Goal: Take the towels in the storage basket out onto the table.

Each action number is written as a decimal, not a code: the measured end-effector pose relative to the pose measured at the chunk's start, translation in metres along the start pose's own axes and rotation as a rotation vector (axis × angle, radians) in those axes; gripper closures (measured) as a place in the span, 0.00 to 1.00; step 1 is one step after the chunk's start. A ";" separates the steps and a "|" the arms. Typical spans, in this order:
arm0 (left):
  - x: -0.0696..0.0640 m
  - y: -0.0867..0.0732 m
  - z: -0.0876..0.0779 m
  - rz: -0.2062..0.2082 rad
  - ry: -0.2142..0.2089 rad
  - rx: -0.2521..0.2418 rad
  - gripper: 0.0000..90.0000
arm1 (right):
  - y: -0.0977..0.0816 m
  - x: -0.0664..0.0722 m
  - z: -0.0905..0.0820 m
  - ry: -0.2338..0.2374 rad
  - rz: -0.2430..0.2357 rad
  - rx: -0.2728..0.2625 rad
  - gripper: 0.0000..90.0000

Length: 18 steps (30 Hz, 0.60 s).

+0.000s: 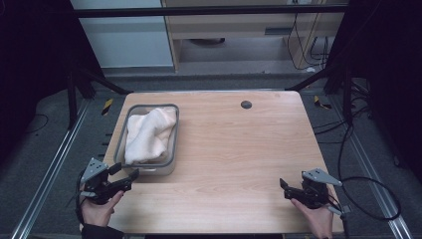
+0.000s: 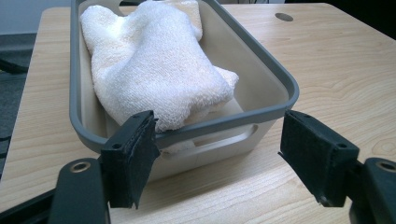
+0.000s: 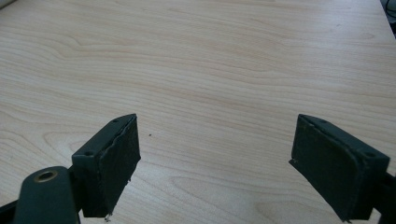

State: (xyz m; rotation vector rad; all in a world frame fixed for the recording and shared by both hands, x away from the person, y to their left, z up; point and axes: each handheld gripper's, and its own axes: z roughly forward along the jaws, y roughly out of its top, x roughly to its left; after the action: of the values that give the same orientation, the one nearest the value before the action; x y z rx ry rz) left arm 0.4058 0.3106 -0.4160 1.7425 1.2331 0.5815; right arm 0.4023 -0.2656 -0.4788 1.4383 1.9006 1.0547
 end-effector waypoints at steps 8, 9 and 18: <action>0.006 0.015 -0.002 0.017 0.006 0.004 0.29 | 0.000 0.002 0.002 -0.002 -0.024 0.016 0.17; 0.006 0.017 -0.002 0.019 0.007 0.002 0.29 | 0.000 0.002 0.002 -0.003 -0.022 0.017 0.17; 0.007 0.043 0.000 0.063 0.006 0.036 0.28 | 0.000 0.002 0.002 -0.002 -0.025 0.021 0.17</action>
State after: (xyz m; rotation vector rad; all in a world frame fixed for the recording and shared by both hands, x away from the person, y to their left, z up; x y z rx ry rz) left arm 0.4294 0.3128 -0.3797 1.8166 1.2031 0.6052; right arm 0.4030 -0.2632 -0.4798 1.4227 1.9294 1.0239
